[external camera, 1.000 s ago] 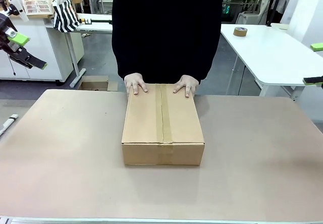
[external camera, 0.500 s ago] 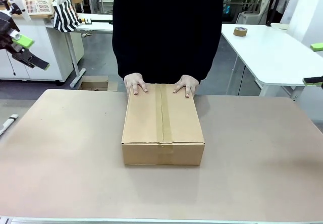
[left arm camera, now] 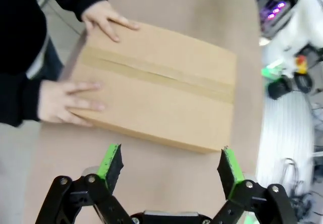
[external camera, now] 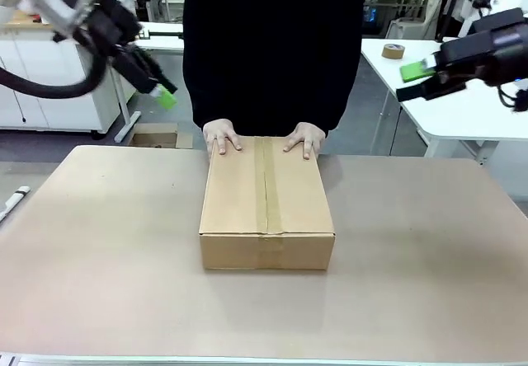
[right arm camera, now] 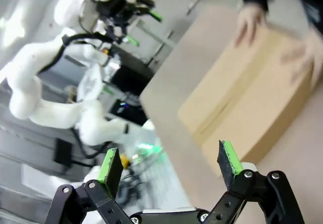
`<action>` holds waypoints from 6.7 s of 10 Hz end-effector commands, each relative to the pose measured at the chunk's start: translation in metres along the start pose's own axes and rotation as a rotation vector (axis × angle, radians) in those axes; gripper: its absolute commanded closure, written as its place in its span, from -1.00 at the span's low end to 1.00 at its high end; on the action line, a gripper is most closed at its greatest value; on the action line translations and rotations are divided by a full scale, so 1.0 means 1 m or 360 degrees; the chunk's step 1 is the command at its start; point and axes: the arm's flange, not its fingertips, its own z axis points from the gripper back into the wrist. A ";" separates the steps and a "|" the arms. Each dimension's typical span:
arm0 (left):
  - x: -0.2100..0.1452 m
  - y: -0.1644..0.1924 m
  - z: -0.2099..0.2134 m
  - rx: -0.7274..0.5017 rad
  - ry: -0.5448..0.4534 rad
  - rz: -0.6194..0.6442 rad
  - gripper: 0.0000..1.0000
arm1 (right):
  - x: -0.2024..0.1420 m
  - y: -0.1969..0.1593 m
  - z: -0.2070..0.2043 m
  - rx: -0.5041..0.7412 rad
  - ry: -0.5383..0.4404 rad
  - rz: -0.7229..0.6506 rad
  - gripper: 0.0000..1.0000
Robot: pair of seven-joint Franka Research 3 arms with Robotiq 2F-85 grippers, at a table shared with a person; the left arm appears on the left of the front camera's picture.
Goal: Pack the gift set into the box.
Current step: Press and hold the closed box until the human finishes sealing it.
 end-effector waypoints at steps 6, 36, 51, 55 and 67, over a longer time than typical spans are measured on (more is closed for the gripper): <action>0.022 0.016 -0.075 -0.0117 -0.0530 -0.0623 -1.00 | 0.022 -0.030 -0.069 0.0265 0.0192 0.0680 -1.00; -0.113 0.008 -0.244 -0.0324 -0.0786 -0.0497 -1.00 | -0.062 -0.203 -0.211 0.0330 0.0138 0.1205 -1.00; -0.113 0.008 -0.244 -0.0324 -0.0786 -0.0497 -1.00 | -0.062 -0.203 -0.211 0.0330 0.0138 0.1205 -1.00; -0.113 0.008 -0.244 -0.0324 -0.0786 -0.0497 -1.00 | -0.062 -0.203 -0.211 0.0330 0.0138 0.1205 -1.00; -0.113 0.008 -0.244 -0.0324 -0.0786 -0.0497 -1.00 | -0.062 -0.203 -0.211 0.0330 0.0138 0.1205 -1.00</action>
